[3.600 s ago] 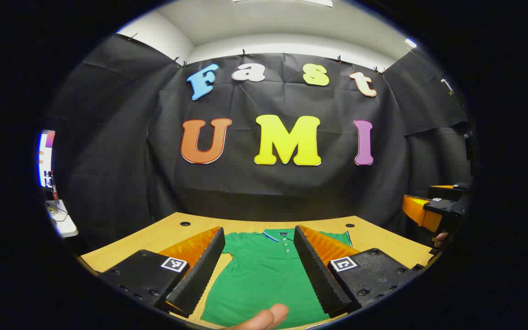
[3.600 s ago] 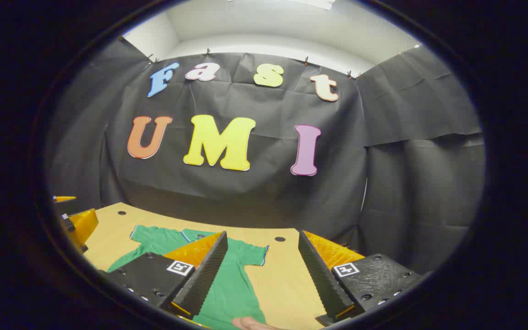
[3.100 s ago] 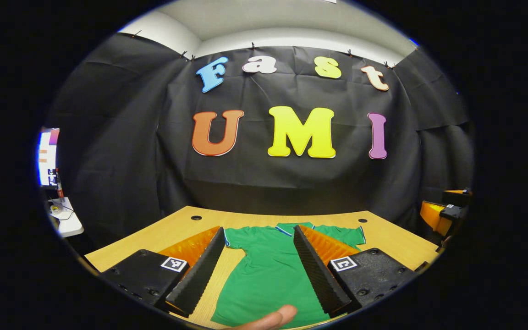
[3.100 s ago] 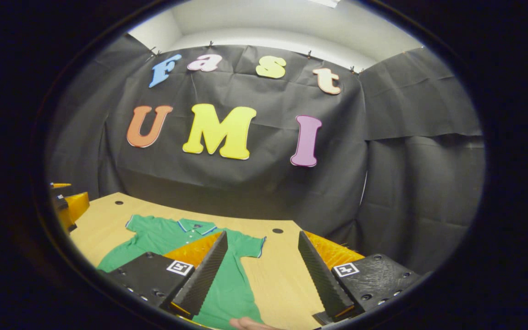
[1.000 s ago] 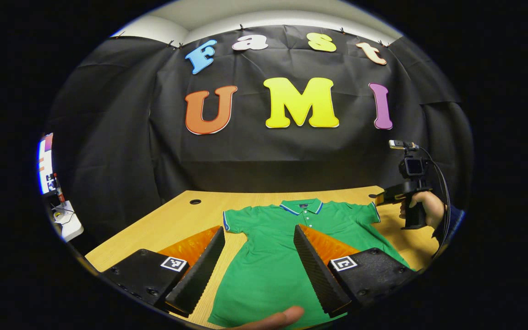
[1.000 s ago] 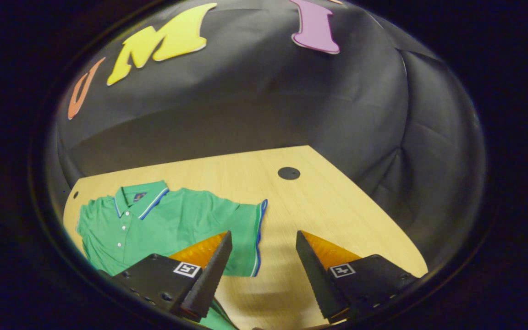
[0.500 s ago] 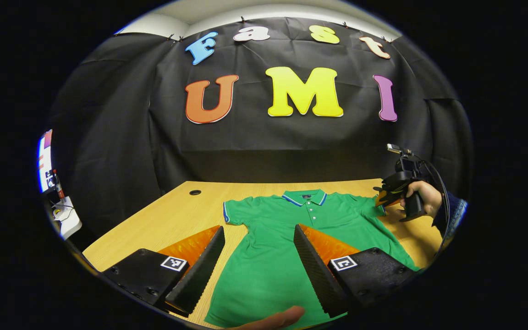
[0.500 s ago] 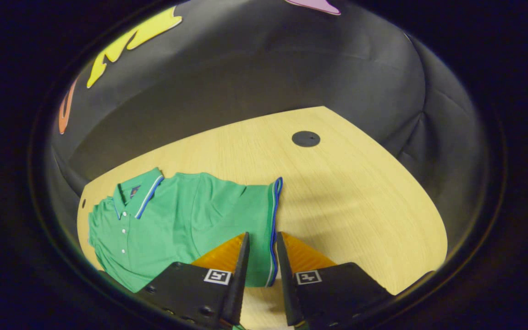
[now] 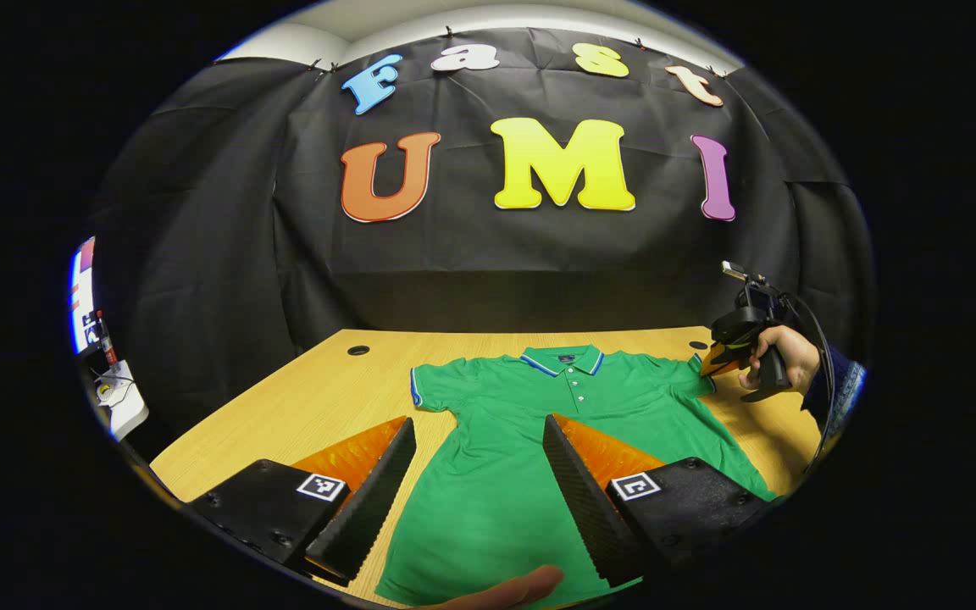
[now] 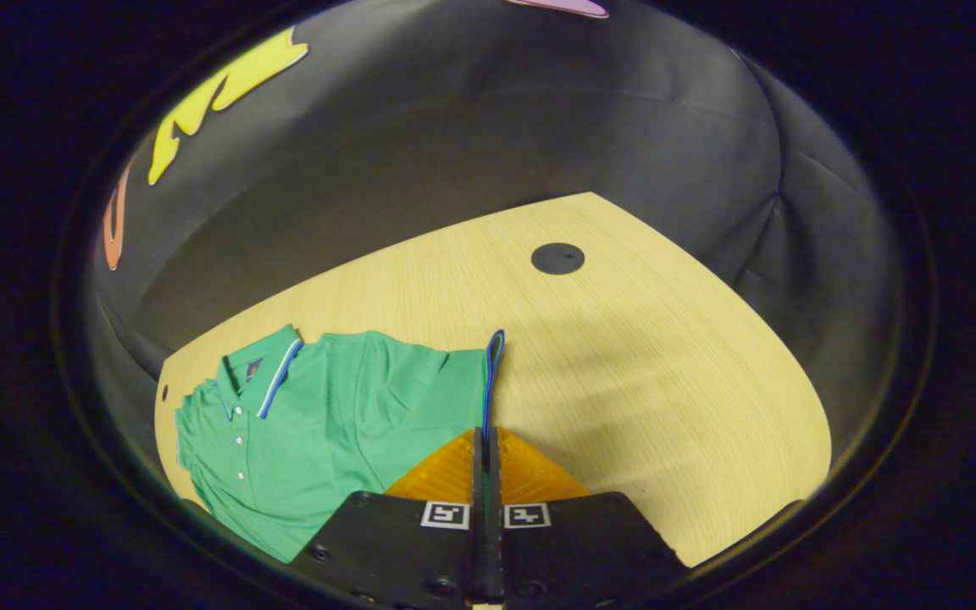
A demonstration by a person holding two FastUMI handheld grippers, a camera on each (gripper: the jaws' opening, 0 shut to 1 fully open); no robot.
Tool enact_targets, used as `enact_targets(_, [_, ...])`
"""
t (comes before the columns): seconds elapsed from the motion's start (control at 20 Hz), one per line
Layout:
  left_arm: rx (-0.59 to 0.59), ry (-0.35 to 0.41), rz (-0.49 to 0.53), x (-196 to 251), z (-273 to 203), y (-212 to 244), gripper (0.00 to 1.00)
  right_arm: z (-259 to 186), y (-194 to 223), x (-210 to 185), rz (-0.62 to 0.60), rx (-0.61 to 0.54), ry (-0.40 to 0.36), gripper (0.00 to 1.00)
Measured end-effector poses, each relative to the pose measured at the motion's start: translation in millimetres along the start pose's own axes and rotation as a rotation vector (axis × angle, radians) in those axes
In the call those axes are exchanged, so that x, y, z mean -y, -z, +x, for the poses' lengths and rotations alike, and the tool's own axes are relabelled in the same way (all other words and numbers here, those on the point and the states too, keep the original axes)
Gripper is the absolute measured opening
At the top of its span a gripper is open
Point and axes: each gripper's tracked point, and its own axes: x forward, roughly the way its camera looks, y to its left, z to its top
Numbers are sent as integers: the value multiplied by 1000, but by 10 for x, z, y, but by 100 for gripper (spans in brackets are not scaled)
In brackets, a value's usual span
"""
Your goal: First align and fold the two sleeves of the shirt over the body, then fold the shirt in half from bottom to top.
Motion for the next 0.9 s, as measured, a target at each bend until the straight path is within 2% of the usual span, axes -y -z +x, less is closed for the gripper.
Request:
enact_targets(0.3, [13,1,9,2,-32,-33,98,-255,-101,-504,-82,61,-88,0])
enact_targets(0.65, [26,-22,-12,-111,-33,-87,98,-456,116,-1331,-236,79,-185,0])
enact_targets(0.9, [-2,-5,-46,-75,0,-1,98,-433,308,-1768,-280,64,-227,0])
